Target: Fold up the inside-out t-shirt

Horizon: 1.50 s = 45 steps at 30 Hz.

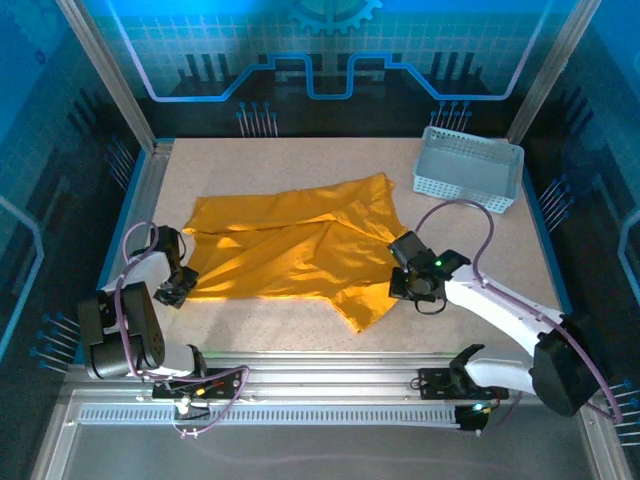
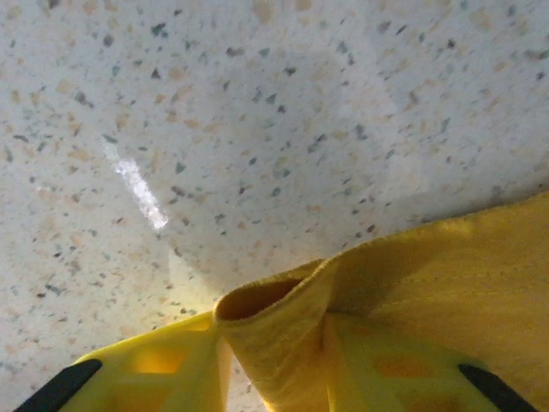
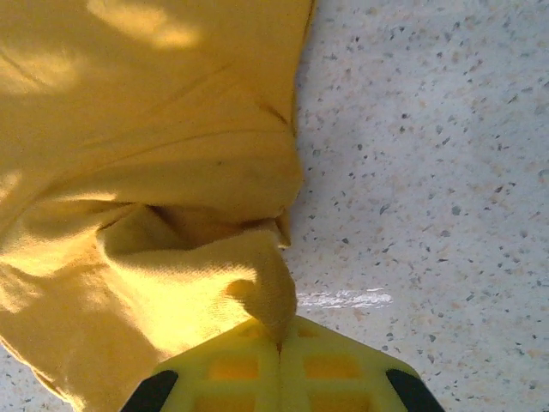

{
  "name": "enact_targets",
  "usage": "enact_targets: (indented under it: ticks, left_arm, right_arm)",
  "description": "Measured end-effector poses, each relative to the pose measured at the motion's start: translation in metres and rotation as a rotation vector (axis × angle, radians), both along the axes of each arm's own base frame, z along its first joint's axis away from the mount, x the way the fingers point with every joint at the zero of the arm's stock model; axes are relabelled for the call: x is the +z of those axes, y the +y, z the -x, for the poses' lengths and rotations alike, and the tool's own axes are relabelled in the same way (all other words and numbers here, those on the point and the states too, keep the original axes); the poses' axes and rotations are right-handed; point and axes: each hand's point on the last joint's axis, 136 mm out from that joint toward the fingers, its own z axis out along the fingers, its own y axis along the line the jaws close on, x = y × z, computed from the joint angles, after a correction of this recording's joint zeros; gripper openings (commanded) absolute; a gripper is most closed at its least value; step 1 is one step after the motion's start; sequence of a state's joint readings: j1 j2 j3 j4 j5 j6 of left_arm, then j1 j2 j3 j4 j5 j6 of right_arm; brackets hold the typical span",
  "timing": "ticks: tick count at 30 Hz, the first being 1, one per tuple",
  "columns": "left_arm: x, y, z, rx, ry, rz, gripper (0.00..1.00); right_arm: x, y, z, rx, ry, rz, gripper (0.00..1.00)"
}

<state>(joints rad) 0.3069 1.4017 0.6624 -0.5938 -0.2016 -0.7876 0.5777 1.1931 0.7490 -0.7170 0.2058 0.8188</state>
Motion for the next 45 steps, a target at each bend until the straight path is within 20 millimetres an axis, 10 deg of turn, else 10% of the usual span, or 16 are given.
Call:
enact_targets:
  ticks: [11,23,38,45]
  left_arm:
    - [0.038,-0.016,-0.032,-0.064,-0.195,-0.031,0.09]
    - [0.085,-0.001,-0.133,-0.030,-0.318,-0.031,0.10]
    - [0.067,0.017,-0.221,-0.006,-0.291,0.003,0.21]
    - [0.043,0.032,-0.230,0.015,-0.234,0.023,0.67]
  right_arm:
    - [0.047,-0.029,-0.015,-0.051,-0.112,-0.028,0.00]
    - [0.129,0.011,-0.169,-0.017,-0.218,-0.076,0.00]
    - [0.094,0.030,-0.298,0.012,-0.189,-0.016,0.00]
    - [0.065,0.035,-0.324,0.020,-0.157,0.005,0.45]
